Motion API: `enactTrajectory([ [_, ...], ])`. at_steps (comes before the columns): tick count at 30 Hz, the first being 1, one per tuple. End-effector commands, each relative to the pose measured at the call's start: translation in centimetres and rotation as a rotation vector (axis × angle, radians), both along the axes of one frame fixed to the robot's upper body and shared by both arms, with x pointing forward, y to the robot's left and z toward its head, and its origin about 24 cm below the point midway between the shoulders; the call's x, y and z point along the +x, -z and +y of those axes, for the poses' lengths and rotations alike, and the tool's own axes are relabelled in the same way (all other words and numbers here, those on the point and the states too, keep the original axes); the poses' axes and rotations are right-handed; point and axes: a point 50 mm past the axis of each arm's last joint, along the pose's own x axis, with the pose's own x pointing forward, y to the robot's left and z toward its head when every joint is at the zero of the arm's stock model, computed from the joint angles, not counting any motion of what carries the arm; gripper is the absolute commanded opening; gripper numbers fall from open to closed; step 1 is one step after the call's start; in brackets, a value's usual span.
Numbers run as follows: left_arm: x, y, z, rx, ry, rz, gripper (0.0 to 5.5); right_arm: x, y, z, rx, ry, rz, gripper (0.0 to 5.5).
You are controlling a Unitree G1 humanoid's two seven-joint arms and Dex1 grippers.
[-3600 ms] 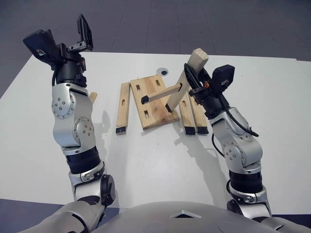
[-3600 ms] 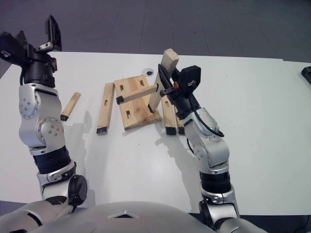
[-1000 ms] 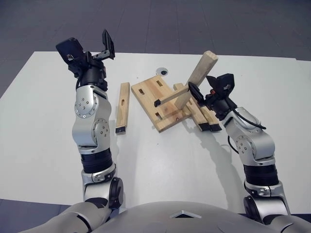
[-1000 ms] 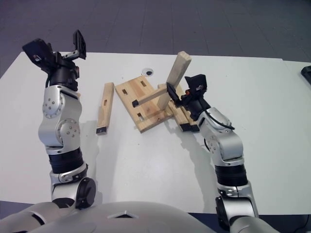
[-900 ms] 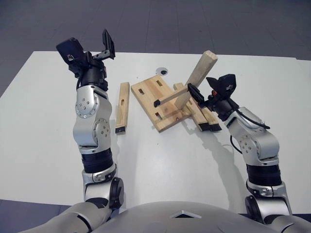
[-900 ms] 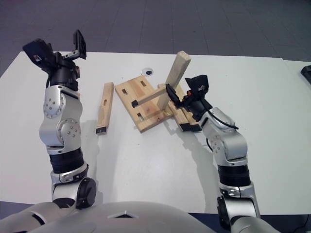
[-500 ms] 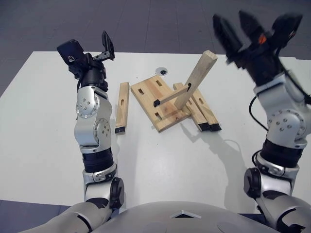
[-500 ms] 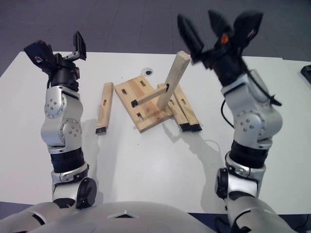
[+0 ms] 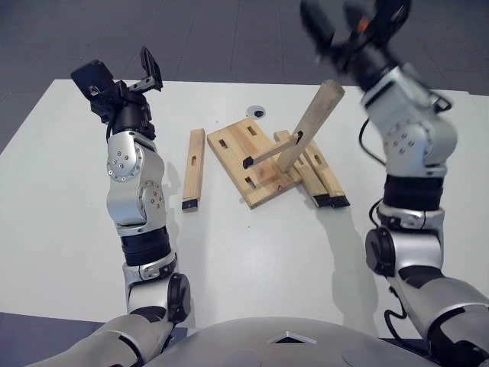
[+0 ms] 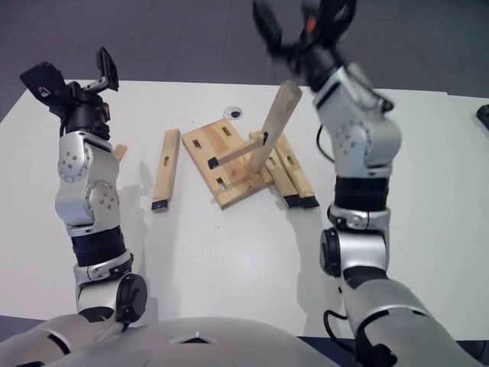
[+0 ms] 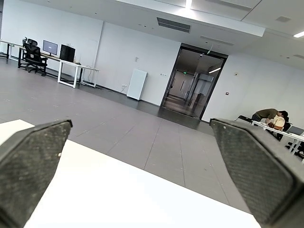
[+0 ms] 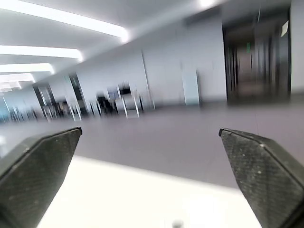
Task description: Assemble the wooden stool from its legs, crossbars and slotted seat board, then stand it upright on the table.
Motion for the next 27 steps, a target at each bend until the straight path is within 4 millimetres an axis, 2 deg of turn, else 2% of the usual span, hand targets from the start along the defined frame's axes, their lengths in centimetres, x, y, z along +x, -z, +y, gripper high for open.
enactTrajectory([
  [1, 0.0, 0.9, -0.1, 0.014, 0.010, 0.054, 5.40, -0.4, 3.8, 0.1, -0.022, 0.016, 0.162, 5.38],
  [6, 0.5, 0.9, -0.5, 0.019, 0.030, 0.069, 5.40, -0.4, 1.4, 1.0, 0.103, -0.018, 0.059, 5.38],
  [8, 0.7, 0.8, -0.5, 0.024, 0.033, 0.067, 5.40, -0.9, -0.5, 1.0, 0.174, -0.039, -0.032, 5.38],
  [11, 0.7, 0.6, -0.1, 0.034, 0.017, 0.063, 5.40, -2.1, -4.7, -0.8, 0.251, -0.003, -0.246, 5.38],
  [13, 0.4, 0.5, 0.6, 0.035, -0.014, 0.056, 5.40, -2.7, -6.5, -3.2, 0.287, 0.079, -0.317, 5.38],
  [16, -0.1, 0.2, 1.8, 0.045, -0.062, 0.041, 5.40, -2.1, -3.9, -5.6, 0.241, 0.198, -0.182, 5.38],
  [17, -0.4, -0.1, 2.2, 0.065, -0.083, 0.027, 5.40, -1.8, -1.1, -5.9, 0.177, 0.246, -0.047, 5.38],
  [19, -0.8, -0.9, 3.2, 0.082, -0.118, -0.007, 5.40, -2.4, 4.8, -6.0, -0.030, 0.293, 0.189, 5.38],
  [20, -1.1, -1.3, 3.6, 0.083, -0.131, -0.022, 5.40, -3.2, 7.1, -6.0, -0.110, 0.285, 0.260, 5.38],
  [21, -1.3, -1.5, 3.9, 0.081, -0.138, -0.030, 5.40, -3.8, 8.5, -6.0, -0.151, 0.275, 0.309, 5.38],
  [24, -1.8, -2.0, 4.2, 0.060, -0.125, -0.074, 5.40, -4.8, 11.5, -6.0, -0.177, 0.243, 0.450, 5.38],
  [27, -2.0, -2.4, 3.8, 0.044, -0.098, -0.108, 5.40, -5.5, 12.8, -6.1, -0.194, 0.234, 0.507, 5.38],
])
